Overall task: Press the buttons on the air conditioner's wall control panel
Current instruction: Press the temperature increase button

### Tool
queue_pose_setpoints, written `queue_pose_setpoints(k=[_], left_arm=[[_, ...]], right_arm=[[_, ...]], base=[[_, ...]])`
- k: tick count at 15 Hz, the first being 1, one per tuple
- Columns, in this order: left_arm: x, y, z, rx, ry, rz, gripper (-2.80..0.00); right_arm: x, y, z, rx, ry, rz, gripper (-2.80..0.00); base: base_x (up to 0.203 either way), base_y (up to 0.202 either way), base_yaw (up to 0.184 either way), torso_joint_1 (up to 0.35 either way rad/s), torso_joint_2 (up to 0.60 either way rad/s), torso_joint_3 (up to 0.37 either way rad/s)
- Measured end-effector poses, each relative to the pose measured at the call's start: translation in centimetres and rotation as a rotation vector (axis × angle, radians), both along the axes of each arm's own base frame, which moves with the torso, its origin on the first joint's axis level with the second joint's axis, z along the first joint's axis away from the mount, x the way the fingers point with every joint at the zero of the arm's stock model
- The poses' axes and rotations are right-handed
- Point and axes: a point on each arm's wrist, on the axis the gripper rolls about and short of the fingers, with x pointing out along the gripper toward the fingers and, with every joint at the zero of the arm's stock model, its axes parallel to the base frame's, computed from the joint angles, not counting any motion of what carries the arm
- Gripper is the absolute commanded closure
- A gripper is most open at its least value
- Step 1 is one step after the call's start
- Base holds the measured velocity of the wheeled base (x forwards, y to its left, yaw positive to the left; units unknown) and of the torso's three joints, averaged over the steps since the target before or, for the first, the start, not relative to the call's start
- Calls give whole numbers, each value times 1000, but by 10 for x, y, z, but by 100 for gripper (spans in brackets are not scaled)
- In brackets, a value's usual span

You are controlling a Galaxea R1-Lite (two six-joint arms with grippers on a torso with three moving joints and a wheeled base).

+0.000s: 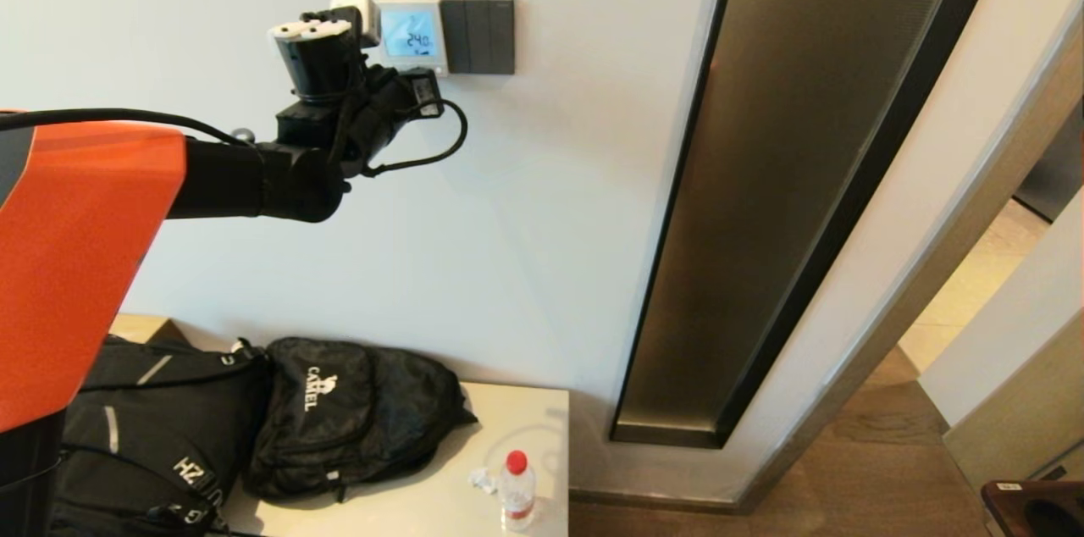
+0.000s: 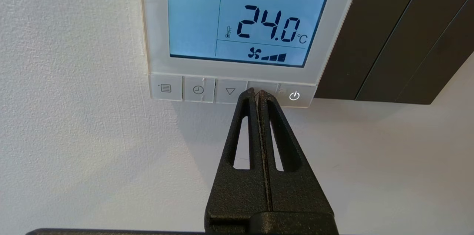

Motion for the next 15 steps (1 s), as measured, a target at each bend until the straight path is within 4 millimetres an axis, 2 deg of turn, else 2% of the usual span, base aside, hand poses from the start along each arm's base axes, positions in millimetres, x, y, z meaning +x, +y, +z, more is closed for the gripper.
queue_pose_setpoints(k=[5, 15], left_arm=[[3, 0, -1, -3, -6, 2, 0], [-8, 3, 3, -6, 3, 1, 0]], right_arm=[[0, 0, 0, 0, 0, 0, 0], [0, 0, 0, 0, 0, -1, 0]], base=[[0, 0, 0, 0, 0, 0], [0, 0, 0, 0, 0, 0]])
